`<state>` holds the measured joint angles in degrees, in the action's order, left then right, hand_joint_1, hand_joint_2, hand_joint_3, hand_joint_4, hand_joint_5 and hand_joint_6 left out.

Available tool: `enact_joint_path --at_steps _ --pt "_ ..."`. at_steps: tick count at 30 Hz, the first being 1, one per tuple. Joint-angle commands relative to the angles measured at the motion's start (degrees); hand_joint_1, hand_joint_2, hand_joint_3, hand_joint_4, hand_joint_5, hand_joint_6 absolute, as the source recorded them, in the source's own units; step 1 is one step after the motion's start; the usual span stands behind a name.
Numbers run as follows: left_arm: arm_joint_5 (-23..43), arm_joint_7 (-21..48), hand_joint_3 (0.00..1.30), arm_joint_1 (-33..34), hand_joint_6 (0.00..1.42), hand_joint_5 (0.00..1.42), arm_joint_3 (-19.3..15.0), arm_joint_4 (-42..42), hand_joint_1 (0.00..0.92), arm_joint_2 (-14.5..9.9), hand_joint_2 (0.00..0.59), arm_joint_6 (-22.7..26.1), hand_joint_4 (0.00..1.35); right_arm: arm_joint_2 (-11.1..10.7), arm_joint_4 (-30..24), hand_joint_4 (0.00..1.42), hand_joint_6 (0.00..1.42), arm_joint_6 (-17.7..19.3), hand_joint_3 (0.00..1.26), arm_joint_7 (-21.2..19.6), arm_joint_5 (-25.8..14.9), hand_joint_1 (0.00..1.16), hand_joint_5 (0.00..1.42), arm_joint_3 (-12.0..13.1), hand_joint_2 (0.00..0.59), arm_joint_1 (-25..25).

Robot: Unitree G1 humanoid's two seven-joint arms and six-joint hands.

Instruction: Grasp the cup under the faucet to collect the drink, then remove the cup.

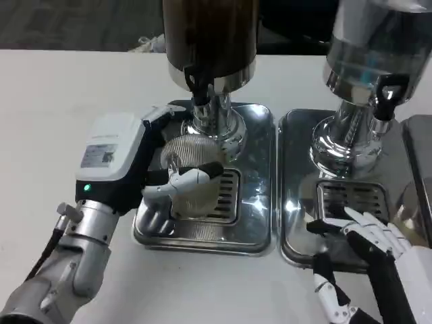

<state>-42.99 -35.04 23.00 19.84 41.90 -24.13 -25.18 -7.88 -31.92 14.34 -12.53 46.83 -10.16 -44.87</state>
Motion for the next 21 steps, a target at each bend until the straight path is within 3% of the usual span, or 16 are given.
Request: enact_joint_path --at_steps 1,10,21 --pt "0.71 -2.62 0.44 0.04 0.93 0.67 -0.75 0.44 0.099 -0.47 0.067 -1.87 0.4 -0.63 0.35 0.2 0.1 0.24 0.42 -0.21 -0.88 0.46 0.16 0.18 0.521 0.35" --pt "1.95 -3.63 0.44 -3.35 0.96 0.69 -3.69 -5.26 0.082 -2.03 0.07 -5.08 0.42 -0.93 0.79 0.21 0.1 0.07 0.43 -0.43 -1.3 0.46 0.17 -0.21 0.521 0.78" --pt "5.75 -0.73 0.44 -10.71 0.96 0.69 -9.94 -15.6 0.079 -6.1 0.069 -7.2 0.42 -0.67 1.63 0.21 0.1 0.25 0.44 -0.94 -1.54 0.46 0.17 -0.84 0.521 1.34"
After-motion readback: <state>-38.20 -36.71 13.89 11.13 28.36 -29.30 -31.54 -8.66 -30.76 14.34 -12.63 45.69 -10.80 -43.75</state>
